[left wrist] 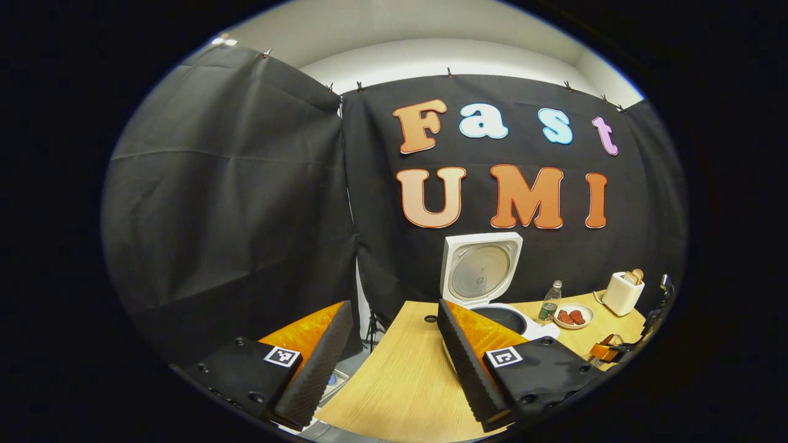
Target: Close the left gripper, press the button to open the rice cooker; take a wooden spoon from the chopstick holder with the right hand, scoop a spoonful of rice and pour it into the rice cooker, then put the wooden spoon back into the chopstick holder.
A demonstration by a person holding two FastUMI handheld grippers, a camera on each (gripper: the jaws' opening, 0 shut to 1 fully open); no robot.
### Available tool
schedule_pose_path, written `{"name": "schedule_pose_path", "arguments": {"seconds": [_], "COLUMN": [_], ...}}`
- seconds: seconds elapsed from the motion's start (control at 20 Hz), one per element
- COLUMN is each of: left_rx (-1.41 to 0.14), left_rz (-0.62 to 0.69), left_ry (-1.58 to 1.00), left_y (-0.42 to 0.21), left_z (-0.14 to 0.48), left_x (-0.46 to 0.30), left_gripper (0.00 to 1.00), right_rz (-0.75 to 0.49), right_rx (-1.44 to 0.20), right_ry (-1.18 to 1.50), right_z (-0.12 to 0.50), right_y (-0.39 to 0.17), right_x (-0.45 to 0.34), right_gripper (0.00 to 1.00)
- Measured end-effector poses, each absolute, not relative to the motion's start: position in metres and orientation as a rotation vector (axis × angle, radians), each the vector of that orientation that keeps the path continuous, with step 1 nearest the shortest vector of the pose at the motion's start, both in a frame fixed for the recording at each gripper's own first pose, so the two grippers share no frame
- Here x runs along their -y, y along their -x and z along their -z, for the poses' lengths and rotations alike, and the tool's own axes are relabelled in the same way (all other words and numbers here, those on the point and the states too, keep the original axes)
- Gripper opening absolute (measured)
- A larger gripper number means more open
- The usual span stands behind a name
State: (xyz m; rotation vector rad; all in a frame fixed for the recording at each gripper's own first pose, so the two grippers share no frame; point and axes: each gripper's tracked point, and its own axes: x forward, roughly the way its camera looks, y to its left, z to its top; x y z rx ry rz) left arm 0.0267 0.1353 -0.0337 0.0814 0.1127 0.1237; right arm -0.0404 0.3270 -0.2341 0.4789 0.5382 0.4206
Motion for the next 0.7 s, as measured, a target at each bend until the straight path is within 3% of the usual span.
{"name": "schedule_pose_path", "arguments": {"seconds": [0.7], "left_rx": [-0.083], "left_rz": [-0.093], "left_ry": [-0.079], "left_y": [-0.021], "left_z": [0.020], "left_x": [-0.121], "left_gripper": [0.93], "right_rz": [-0.309], "right_rx": [-0.725], "right_ry": [-1.040], "right_z": [0.249], "right_y": [0.035], "right_x": [-0.294], "right_gripper": [0.12]}}
